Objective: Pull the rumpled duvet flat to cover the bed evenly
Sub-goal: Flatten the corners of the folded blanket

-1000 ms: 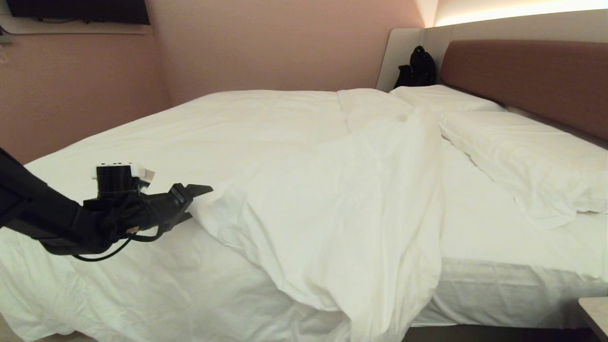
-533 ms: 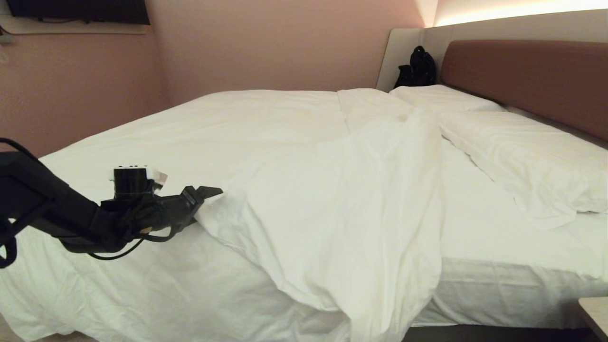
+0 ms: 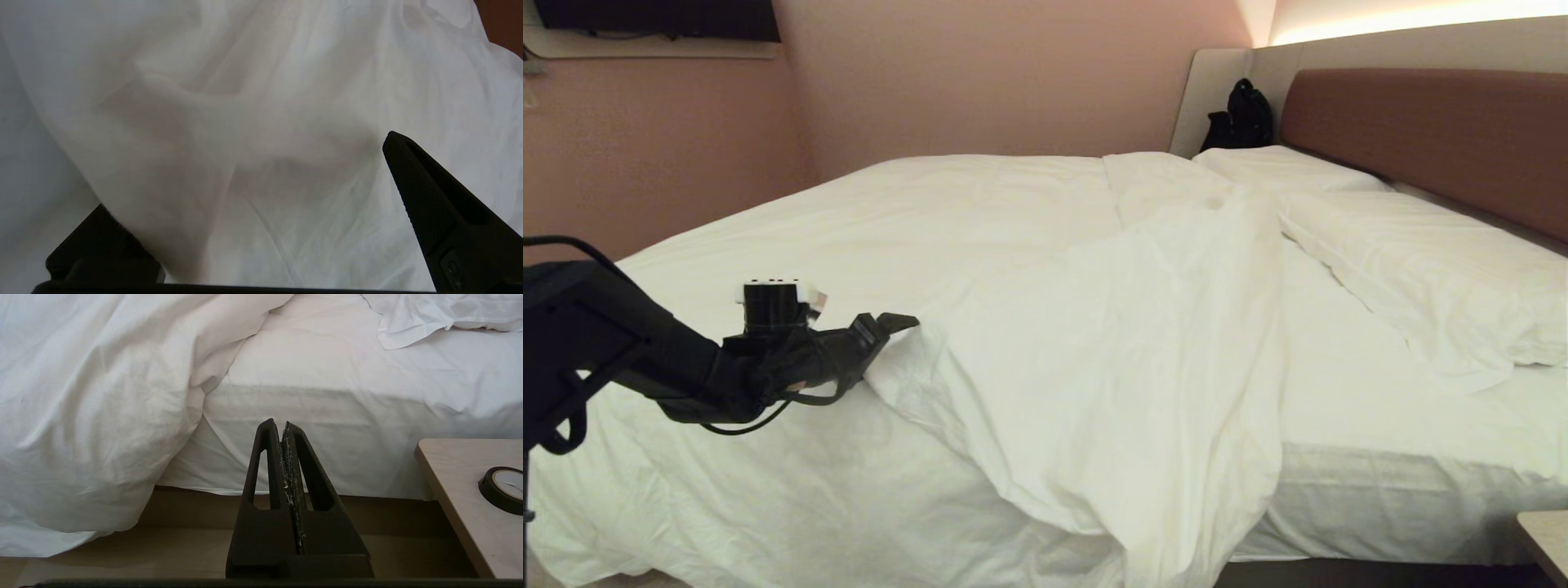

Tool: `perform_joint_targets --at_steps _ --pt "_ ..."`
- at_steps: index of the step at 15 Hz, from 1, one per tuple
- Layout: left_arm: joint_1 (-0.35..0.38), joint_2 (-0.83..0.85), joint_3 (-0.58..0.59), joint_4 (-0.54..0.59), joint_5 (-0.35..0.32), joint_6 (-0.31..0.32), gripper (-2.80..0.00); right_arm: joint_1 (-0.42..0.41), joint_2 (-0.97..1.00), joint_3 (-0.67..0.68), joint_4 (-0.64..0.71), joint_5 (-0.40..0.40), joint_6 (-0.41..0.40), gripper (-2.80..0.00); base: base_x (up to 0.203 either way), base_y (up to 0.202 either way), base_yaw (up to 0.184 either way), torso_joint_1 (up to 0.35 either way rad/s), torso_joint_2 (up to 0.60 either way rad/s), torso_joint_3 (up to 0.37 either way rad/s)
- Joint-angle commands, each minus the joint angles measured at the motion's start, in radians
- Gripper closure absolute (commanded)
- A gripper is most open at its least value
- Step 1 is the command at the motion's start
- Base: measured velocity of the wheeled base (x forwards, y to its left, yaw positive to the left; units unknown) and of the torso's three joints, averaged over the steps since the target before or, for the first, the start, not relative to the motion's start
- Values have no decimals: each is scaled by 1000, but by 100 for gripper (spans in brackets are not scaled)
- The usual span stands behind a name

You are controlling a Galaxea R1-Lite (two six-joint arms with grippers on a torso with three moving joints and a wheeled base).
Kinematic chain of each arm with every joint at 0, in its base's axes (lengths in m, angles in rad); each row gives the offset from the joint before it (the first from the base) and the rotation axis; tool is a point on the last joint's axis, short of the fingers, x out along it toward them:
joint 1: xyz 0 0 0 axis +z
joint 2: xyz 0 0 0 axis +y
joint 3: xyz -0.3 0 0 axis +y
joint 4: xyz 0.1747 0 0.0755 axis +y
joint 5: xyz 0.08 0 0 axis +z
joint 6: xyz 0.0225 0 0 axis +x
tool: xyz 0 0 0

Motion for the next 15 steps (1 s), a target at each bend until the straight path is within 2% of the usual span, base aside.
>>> perform_joint_targets --at_steps 1,10,15 --pt "-16 16 -25 -2 1 -6 -280 -1 1 0 -1 0 0 0 0 0 0 0 0 0" --pt "-43 39 -57 -2 1 -20 -280 -1 1 0 -1 0 0 0 0 0 0 0 0 0" --pt "-46 30 -59 -1 1 -47 -280 -1 1 0 -1 0 0 0 0 0 0 0 0 0"
